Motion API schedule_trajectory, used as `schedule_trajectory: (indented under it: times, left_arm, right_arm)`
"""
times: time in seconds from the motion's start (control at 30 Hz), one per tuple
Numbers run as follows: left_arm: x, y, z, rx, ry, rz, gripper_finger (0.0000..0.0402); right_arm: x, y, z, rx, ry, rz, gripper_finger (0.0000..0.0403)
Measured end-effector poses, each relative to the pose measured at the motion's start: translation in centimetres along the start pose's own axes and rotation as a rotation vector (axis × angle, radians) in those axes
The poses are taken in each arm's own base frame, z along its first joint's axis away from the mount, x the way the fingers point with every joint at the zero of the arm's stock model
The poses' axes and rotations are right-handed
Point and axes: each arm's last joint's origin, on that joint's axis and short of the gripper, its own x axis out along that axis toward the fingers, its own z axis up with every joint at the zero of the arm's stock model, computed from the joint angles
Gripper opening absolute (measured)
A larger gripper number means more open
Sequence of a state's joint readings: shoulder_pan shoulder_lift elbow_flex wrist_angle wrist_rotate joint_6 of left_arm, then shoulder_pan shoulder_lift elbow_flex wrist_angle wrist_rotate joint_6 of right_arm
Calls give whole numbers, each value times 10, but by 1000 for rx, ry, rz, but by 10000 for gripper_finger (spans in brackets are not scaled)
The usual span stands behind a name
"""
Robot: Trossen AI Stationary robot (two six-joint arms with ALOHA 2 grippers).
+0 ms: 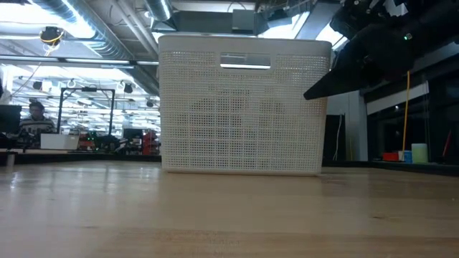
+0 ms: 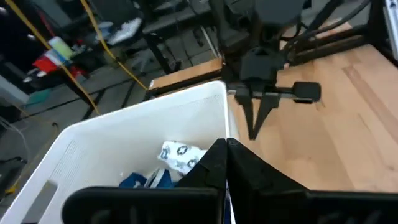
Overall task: Pick & place medical supplies in basket/bin
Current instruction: Return to Home Position
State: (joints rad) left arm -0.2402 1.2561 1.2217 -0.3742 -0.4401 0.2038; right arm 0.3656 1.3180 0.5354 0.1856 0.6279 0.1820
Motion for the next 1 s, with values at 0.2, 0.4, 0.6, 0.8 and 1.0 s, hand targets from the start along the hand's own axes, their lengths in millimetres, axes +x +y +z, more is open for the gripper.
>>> schedule_trajectory:
  times: [0.2,0.4,0.6,0.8,1.0]
  left_arm:
    - [-32,3,-56,-101,-136,40,3]
    - [-65,6,-115,-158,-298,58,3]
    - [-88,9,-164,-172,-415,98,1]
    - [-101,7,-204,-172,-529,130,1]
    - [-89,1,-233,-157,-552,183,1]
  right_arm:
    - [0,0,0,-2,1,10,18]
    - [0,0,0,-7,2,12,18]
    - [0,0,0,-5,-1,13,18]
    - [0,0,2,6,-16,14,18]
    - [2,-2,4,22,-33,6,18]
